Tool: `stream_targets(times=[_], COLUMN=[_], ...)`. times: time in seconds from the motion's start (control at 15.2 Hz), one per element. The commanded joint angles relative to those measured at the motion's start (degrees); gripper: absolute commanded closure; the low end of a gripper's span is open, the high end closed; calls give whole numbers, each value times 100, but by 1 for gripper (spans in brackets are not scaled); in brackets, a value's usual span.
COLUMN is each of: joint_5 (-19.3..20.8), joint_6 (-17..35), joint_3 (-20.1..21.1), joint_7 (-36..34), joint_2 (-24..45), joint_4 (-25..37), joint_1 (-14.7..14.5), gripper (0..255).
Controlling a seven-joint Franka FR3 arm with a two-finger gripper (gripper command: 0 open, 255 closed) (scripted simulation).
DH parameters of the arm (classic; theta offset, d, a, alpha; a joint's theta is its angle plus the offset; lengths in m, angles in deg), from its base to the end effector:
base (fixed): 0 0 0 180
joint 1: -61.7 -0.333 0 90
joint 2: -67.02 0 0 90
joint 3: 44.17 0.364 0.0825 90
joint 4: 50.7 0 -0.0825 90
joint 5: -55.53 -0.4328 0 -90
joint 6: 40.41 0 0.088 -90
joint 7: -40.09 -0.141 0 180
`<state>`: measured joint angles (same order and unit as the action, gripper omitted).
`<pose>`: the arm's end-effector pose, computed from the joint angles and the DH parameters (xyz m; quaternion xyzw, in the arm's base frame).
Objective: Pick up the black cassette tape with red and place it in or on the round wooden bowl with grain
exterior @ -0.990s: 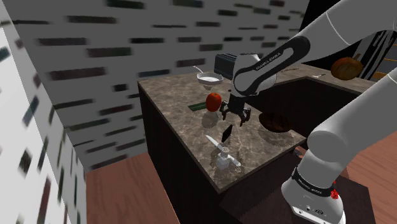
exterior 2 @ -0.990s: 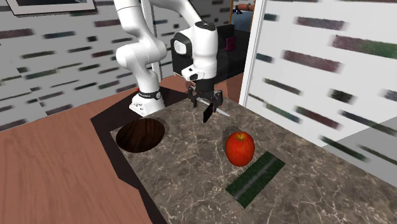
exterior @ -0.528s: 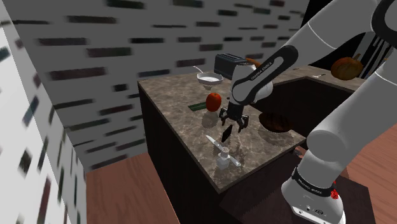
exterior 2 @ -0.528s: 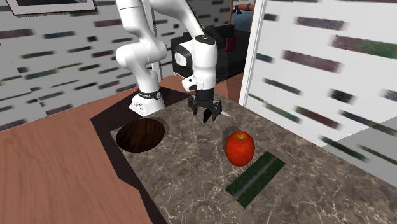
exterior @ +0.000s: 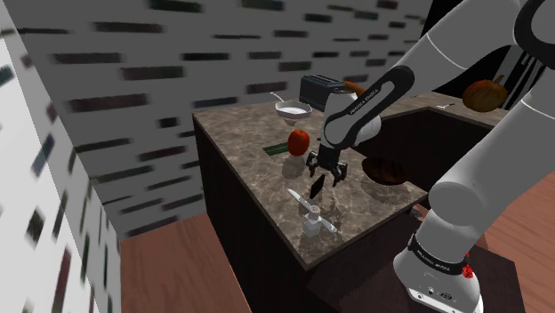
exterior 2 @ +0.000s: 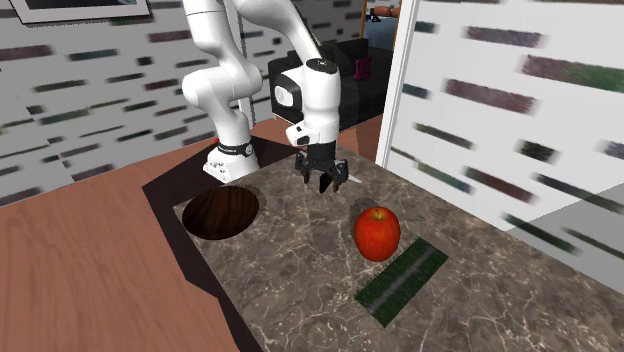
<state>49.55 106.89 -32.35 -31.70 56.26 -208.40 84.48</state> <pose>0.3986 -0.0818 0.2463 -0.7195 0.6945 0.0029 0.0089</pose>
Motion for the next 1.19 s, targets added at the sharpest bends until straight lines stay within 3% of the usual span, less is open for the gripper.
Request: stream_targets(times=[0.0, 0.59, 1.12], joint_5=[0, 0, -68], joint_6=[0, 1, -813], joint_3=[0, 0, -56], joint_7=[0, 0, 51], joint_2=[0, 1, -645], joint_4=[0, 0, 171], joint_1=[0, 0, -35], gripper=[255, 255, 255])
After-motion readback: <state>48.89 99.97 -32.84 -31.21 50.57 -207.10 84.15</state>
